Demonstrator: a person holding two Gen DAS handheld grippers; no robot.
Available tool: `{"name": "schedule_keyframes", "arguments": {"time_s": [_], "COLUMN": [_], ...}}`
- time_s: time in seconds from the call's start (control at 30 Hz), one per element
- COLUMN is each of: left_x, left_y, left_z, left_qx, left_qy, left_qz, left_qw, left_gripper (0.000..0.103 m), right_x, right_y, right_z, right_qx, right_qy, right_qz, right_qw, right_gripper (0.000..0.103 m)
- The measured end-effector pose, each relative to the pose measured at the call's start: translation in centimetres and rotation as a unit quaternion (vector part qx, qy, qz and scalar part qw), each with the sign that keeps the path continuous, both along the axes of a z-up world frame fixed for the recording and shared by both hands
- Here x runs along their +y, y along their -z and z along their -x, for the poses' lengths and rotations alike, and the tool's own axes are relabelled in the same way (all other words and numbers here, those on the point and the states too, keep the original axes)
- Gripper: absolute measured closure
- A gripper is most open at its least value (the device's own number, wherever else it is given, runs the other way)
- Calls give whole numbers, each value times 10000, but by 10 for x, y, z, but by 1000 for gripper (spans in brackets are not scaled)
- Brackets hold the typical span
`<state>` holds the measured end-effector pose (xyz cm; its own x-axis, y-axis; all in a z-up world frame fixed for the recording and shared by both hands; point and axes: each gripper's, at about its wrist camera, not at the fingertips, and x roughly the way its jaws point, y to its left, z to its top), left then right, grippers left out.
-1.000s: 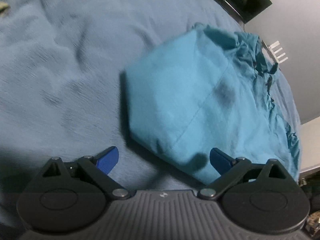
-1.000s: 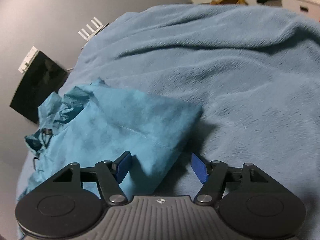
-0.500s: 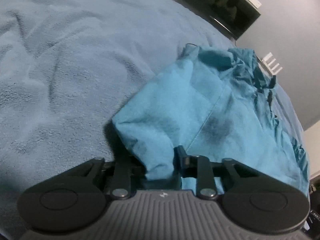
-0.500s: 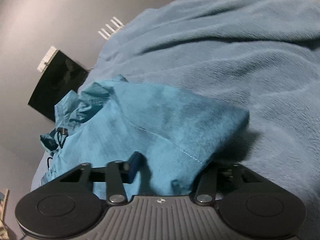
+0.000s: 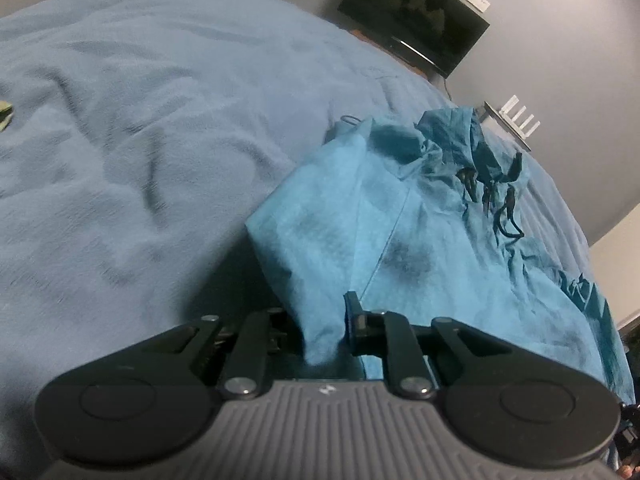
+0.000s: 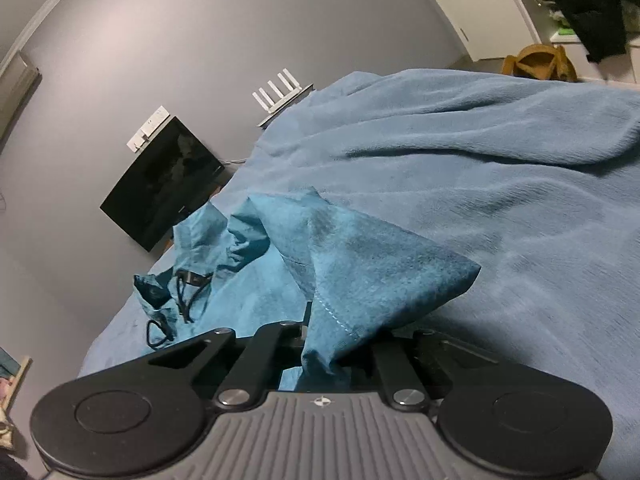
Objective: Fold large clothes
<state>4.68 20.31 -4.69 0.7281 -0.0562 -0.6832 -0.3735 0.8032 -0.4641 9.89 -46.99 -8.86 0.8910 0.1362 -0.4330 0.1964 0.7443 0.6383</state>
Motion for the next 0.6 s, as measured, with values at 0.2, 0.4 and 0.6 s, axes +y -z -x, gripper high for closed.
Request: {"name": "schedule_keyframes", "arguments": {"time_s": [0.2, 0.4, 0.6], "left_x": [-12, -25, -29], "left_y": [-27, -45, -46], "left_z": [32, 55, 58], "left_qx": [29, 167, 330], "left_qy": [156, 349, 316], "left_qz": [-195, -597, -811], "left_qw": [9997, 9975, 9957], "left_gripper": [91, 90, 83], "right_x": [-18, -24, -40], "right_y": [-15, -34, -34], "right_z": [35, 58, 52], "right_qx": [118, 288, 702], "right_qy": [139, 108, 346], "right_qz": [-371, -214, -455], "right_qw": [9991, 9993, 9959], "right_gripper": [98, 98, 87]}}
